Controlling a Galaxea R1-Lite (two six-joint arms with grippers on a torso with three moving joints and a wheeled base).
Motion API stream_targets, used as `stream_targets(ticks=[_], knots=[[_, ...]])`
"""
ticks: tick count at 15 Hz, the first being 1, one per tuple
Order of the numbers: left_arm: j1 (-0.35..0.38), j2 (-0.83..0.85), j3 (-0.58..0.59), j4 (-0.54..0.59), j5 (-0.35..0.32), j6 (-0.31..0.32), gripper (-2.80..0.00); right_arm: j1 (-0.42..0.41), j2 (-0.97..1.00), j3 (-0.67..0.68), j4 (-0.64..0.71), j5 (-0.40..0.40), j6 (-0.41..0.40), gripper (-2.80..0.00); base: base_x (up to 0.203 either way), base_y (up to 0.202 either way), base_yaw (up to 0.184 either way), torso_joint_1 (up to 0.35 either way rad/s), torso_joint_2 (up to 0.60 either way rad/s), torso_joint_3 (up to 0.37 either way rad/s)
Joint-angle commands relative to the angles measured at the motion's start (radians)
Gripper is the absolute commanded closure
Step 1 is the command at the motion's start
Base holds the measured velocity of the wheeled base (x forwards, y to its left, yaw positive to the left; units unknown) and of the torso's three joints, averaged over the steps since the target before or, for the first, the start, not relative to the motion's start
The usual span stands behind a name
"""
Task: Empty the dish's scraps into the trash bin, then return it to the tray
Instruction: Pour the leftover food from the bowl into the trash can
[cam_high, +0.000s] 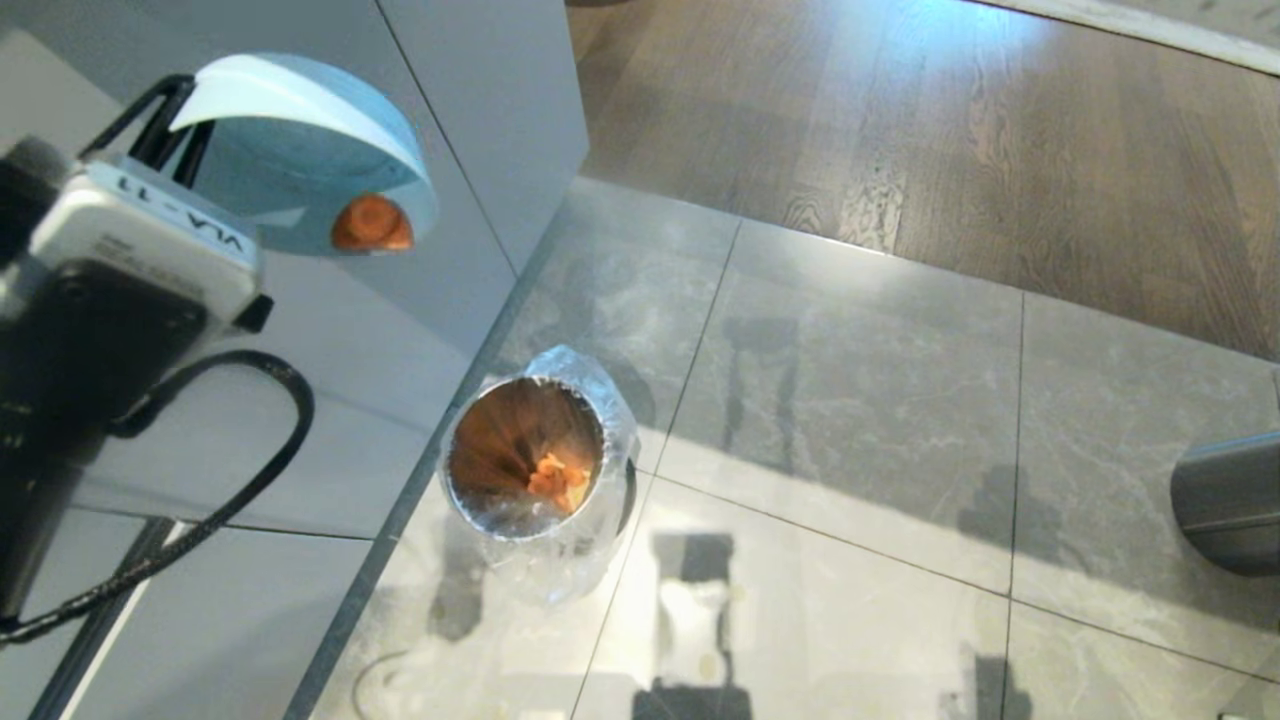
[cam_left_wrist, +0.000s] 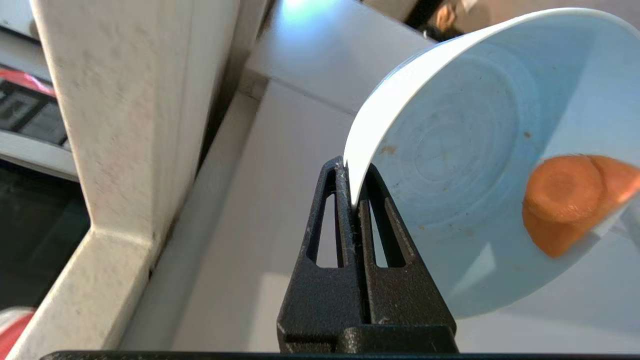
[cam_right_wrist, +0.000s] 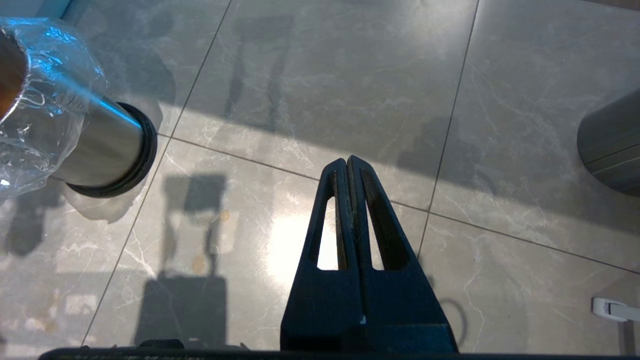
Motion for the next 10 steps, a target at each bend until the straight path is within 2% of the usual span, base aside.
stream_targets(ticks=[1,4,10], knots=[[-0.004,-0.022,0.041,-0.016,0.010,0.009,0.00,0.000,0.000,0.000,0.000,0.000,0.000,0.00,0.000,0.000,0.000,0.000,0.00,0.000],[-0.005,-0.015,0.007,-0.015,0.024,0.016,0.00,0.000,0.000,0.000,0.000,0.000,0.000,0.00,0.000,0.000,0.000,0.000,0.00,0.000],[-0.021,0.003,-0.019,-0.016,-0.003,0.045,0.00,0.000,0.000,0.000,0.000,0.000,0.000,0.00,0.000,0.000,0.000,0.000,0.00,0.000]])
